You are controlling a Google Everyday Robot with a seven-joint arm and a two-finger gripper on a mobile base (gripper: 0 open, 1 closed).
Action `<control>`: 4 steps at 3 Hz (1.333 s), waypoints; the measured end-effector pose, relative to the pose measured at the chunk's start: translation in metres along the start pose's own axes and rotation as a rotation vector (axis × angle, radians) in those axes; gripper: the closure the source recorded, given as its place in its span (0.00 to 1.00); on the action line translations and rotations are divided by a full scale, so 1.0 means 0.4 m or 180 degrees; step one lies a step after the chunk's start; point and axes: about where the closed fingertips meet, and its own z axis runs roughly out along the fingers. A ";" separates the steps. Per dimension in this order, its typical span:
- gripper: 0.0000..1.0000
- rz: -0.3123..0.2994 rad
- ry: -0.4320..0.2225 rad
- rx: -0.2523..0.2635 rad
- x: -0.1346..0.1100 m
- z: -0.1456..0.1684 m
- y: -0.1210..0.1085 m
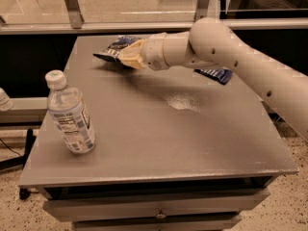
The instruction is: Move blue chip bag near blue plastic bottle
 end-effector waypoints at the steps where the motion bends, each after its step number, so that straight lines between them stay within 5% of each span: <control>1: 1.00 0.0062 -0.0019 -0.0106 -0.014 -0.045 0.059; 4: 1.00 0.0386 -0.0042 -0.0555 -0.057 -0.229 0.312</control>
Offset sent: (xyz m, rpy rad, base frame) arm -0.1062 -0.0349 0.0058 0.0081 0.1109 0.0828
